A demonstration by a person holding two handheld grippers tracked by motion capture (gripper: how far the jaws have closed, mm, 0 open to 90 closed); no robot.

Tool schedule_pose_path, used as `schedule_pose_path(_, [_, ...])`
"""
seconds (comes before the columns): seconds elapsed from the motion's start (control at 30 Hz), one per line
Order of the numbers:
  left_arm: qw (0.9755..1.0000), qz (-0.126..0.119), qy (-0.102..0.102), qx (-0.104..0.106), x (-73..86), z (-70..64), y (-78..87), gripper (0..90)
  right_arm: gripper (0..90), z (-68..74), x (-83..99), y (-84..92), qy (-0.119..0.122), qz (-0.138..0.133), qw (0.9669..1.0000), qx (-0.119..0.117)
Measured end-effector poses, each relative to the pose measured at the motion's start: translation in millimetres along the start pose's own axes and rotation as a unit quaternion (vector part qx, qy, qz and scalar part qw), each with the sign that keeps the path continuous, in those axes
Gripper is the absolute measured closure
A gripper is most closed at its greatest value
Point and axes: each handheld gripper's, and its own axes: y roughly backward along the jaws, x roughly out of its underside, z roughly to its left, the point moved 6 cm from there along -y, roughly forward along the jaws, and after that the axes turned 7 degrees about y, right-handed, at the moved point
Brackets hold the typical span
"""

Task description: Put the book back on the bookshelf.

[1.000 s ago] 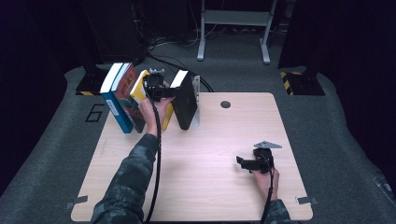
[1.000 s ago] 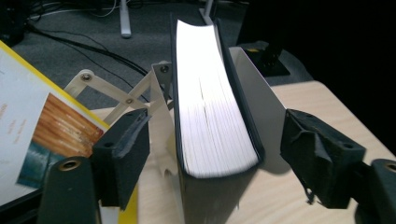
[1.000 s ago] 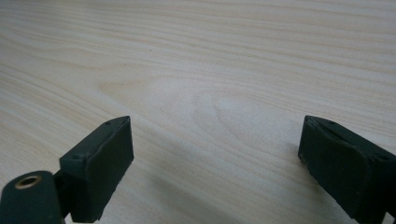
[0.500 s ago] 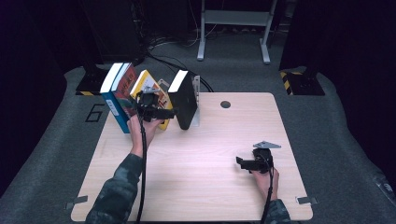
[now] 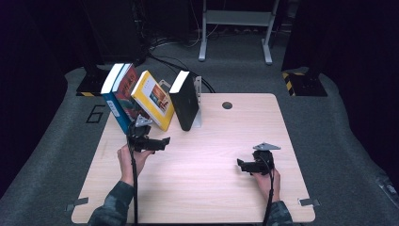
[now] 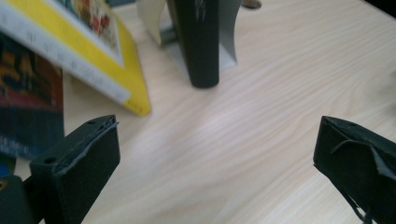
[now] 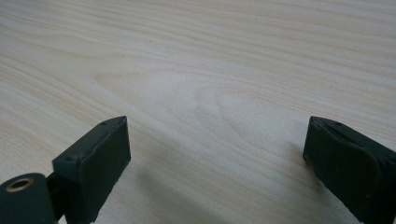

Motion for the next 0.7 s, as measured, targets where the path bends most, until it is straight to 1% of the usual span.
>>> schedule_pose_path(0.03, [1.0,0.002,0.001,-0.003,6.1,2.3,0.2,0.4,6.8,0.4,0.2,-0.4,0.006,0.003,1.0,0.005])
schedule_pose_path(0.07, [1.0,0.005,0.005,-0.005,18.0,7.0,0.6,0.4,6.6,1.3,0.3,-0.6,0.005,0.004,1.0,0.007])
schedule_pose_path(0.1, [1.0,0.005,0.005,-0.005,18.0,7.0,0.6,0.3,6.6,1.3,0.3,-0.6,0.005,0.004,1.0,0.007])
schedule_pose_path(0.13, [0.9999,0.011,0.007,-0.009,29.7,10.8,1.5,0.3,6.5,2.0,0.5,-1.0,0.013,0.01,0.9998,0.012])
schedule_pose_path(0.17, [0.9998,0.012,0.009,-0.012,35.6,12.2,1.9,0.2,6.6,2.1,0.5,-1.4,0.02,0.01,0.9997,0.014])
schedule_pose_path(0.2, [0.9998,0.012,0.009,-0.012,35.6,12.2,1.9,0.1,6.6,2.1,0.5,-1.4,0.02,0.01,0.9997,0.014])
schedule_pose_path(0.23, [0.9998,0.013,0.009,-0.015,41.3,14.1,2.6,0.1,6.5,2.9,1.2,-1.2,0.025,0.018,0.9994,0.017])
schedule_pose_path(0.27, [0.9995,0.018,0.012,-0.023,52.8,18.6,2.9,0.0,6.3,5.5,1.0,-2.8,0.03,0.021,0.9989,0.029])
schedule_pose_path(0.3, [0.9995,0.018,0.012,-0.023,52.8,18.6,2.9,0.0,6.3,5.5,1.0,-2.8,0.03,0.021,0.9989,0.029])
schedule_pose_path(0.33, [0.9991,0.026,0.019,-0.028,64.8,23.3,2.6,0.0,4.9,5.3,1.4,-3.5,0.043,0.023,0.9982,0.035])
schedule_pose_path(0.37, [0.9991,0.026,0.019,-0.028,64.8,23.3,2.6,0.0,4.9,5.3,1.4,-3.5,0.043,0.023,0.9982,0.035])
schedule_pose_path(0.4, [0.9987,0.03,0.026,-0.033,77.1,28.6,1.1,0.0,4.7,4.9,1.6,-3.4,0.045,0.023,0.9981,0.035])
schedule_pose_path(0.43, [0.9987,0.03,0.026,-0.033,77.1,28.6,1.1,0.0,4.7,4.9,1.6,-3.4,0.045,0.023,0.9981,0.035])
schedule_pose_path(0.47, [0.9979,0.036,0.036,-0.039,90.2,33.9,-1.7,0.0,4.7,5.6,1.9,-3.2,0.041,0.024,0.9982,0.036])
schedule_pose_path(0.5, [0.9979,0.036,0.036,-0.039,90.2,33.9,-1.7,0.0,4.7,5.4,1.9,-3.1,0.041,0.024,0.9982,0.036])
schedule_pose_path(0.53, [0.997,0.045,0.044,-0.045,102.9,39.2,-4.2,0.0,4.7,5.4,1.9,-3.2,0.042,0.024,0.9982,0.036])
schedule_pose_path(0.57, [0.997,0.045,0.044,-0.045,102.9,39.2,-4.2,0.0,4.7,5.4,1.8,-3.2,0.041,0.024,0.9982,0.036])
schedule_pose_path(0.6, [0.9962,0.048,0.057,-0.046,113.1,43.2,-5.8,0.0,4.6,5.3,1.9,-3.1,0.042,0.024,0.9982,0.036])
schedule_pose_path(0.63, [0.9962,0.048,0.057,-0.046,113.1,43.2,-5.8,0.0,4.6,5.3,1.9,-3.1,0.042,0.024,0.9982,0.036])
schedule_pose_path(0.67, [0.9962,0.039,0.059,-0.051,119.2,45.9,-4.6,0.0,4.5,5.5,1.9,-3.1,0.041,0.024,0.9982,0.037])
schedule_pose_path(0.7, [0.9962,0.039,0.059,-0.051,119.2,45.9,-4.6,0.0,4.5,5.5,1.9,-3.1,0.041,0.024,0.9982,0.037])
